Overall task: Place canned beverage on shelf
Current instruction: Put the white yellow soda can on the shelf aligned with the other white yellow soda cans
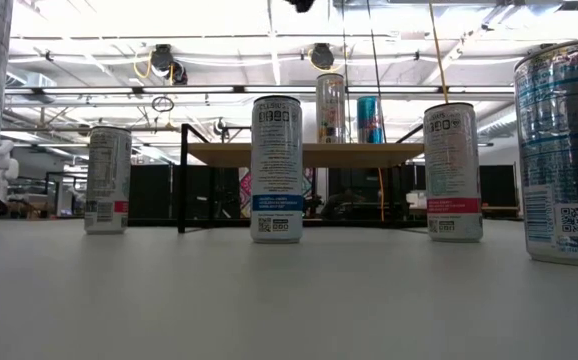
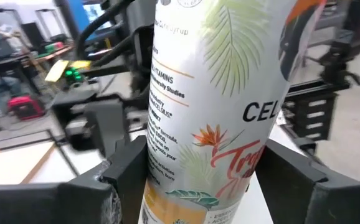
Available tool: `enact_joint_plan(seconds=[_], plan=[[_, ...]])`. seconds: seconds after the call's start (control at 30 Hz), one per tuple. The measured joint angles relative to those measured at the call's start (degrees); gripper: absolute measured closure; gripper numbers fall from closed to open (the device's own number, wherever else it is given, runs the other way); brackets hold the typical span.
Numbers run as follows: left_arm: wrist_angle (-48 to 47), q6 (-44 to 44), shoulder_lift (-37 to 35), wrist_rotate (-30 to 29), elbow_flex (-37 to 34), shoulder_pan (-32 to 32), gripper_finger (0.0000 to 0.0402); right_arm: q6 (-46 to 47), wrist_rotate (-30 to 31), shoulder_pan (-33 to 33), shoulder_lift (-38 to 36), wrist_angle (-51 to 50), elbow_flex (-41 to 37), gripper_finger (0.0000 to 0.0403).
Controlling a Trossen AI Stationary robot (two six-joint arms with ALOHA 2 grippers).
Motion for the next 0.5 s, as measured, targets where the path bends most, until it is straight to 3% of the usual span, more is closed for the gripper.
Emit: enact_joint_plan(seconds=[0.5], plan=[[0.2,-1.5,0.0,-6.9,0.0,0.0,0.0156,0.1,34.7,10.0,-6.1,-5.2,0.1,0.0113]])
